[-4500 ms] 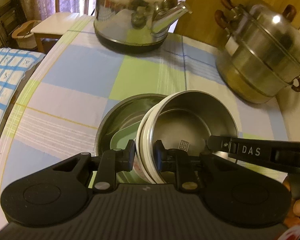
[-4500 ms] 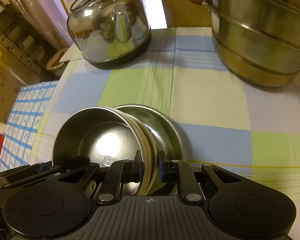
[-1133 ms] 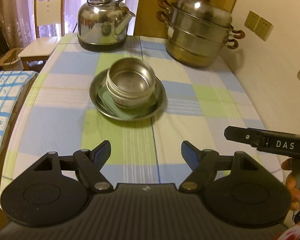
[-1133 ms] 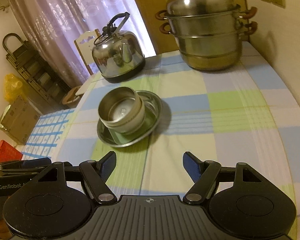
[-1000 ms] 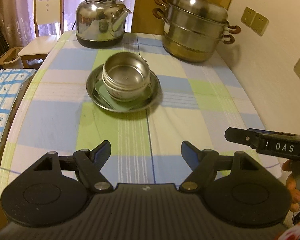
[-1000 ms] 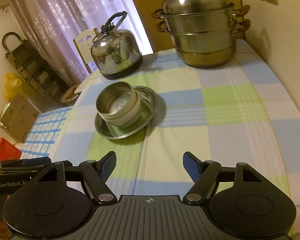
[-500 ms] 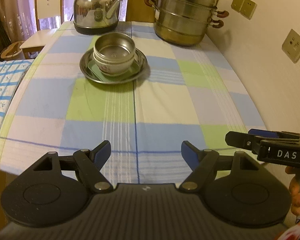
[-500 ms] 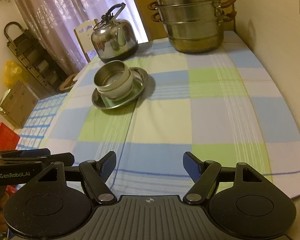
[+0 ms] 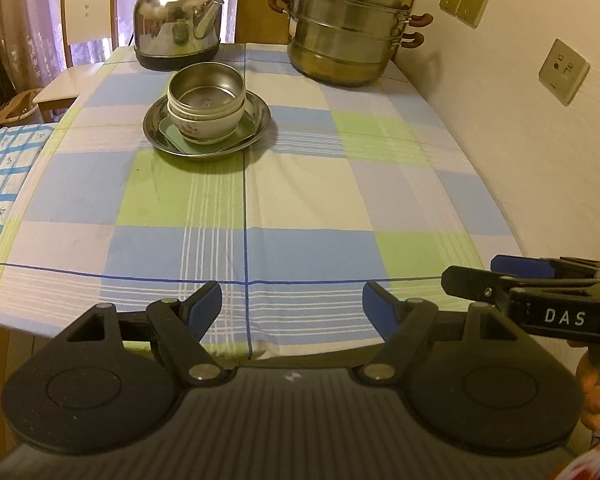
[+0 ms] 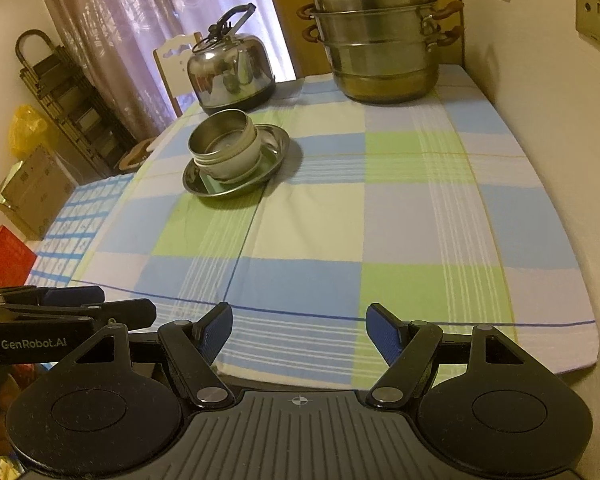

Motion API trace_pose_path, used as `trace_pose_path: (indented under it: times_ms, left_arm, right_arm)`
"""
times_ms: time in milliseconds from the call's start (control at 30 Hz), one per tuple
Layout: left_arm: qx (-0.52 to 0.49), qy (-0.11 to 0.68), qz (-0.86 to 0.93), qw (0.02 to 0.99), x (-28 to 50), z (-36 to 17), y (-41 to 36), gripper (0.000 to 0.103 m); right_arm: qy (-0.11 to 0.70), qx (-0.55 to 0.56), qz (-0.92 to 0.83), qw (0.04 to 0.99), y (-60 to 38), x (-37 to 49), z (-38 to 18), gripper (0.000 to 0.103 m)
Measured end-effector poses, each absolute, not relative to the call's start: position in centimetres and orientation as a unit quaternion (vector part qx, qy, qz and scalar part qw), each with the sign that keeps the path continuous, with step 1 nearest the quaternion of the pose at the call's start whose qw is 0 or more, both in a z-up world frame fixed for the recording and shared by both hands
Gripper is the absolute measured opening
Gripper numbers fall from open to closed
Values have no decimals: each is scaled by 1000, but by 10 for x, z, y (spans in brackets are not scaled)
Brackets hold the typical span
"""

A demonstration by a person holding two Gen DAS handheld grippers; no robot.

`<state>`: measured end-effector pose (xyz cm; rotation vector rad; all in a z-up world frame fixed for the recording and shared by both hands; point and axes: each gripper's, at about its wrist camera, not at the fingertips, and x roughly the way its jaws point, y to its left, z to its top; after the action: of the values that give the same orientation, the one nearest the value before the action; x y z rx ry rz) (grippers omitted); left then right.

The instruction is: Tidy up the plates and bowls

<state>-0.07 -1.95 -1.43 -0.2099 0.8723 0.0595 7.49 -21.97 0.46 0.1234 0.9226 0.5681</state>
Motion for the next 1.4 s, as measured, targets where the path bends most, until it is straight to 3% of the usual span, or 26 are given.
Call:
trace_pose_path:
  times_ms: [1400]
  left_arm:
    - [-98, 418, 25, 903, -3, -12, -21, 76]
  right_arm:
    - [440, 59, 268, 855, -222, 73, 5, 74]
